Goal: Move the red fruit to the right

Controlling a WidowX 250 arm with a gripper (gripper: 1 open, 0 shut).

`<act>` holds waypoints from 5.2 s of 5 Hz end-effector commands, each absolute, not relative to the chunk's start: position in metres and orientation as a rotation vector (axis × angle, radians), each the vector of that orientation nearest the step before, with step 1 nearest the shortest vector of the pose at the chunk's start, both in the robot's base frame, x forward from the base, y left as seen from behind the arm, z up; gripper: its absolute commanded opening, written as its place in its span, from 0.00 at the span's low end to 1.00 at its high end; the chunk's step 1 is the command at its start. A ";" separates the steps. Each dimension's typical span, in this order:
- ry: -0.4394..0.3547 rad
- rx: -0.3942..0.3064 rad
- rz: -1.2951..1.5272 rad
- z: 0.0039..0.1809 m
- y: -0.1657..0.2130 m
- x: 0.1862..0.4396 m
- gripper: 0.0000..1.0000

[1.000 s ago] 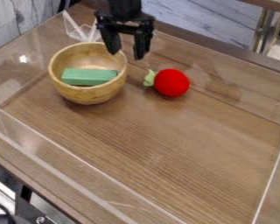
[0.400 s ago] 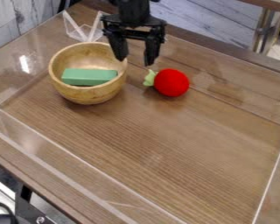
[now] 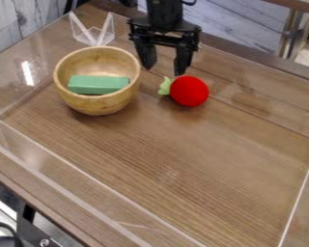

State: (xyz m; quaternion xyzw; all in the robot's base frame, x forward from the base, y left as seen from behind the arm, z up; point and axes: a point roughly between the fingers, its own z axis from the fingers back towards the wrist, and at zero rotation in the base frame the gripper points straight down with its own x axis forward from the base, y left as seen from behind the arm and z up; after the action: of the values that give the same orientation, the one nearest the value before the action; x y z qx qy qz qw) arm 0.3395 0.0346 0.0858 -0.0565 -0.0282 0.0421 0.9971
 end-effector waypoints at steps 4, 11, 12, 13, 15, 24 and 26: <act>-0.180 -0.049 0.179 0.092 0.007 0.356 1.00; -0.214 -0.033 0.208 0.082 0.049 0.367 0.00; -0.244 -0.053 0.233 0.105 0.053 0.359 0.00; -0.300 -0.071 0.264 0.143 0.053 0.346 0.00; -0.251 -0.099 0.107 0.113 0.001 0.304 0.00; -0.082 -0.145 0.063 0.053 -0.067 0.208 0.00; -0.077 -0.160 0.038 0.059 -0.075 0.208 1.00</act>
State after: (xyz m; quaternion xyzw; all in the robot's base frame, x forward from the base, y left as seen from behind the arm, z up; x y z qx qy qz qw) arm 0.1981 -0.0702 0.0460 -0.0715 -0.0109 0.0250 0.9971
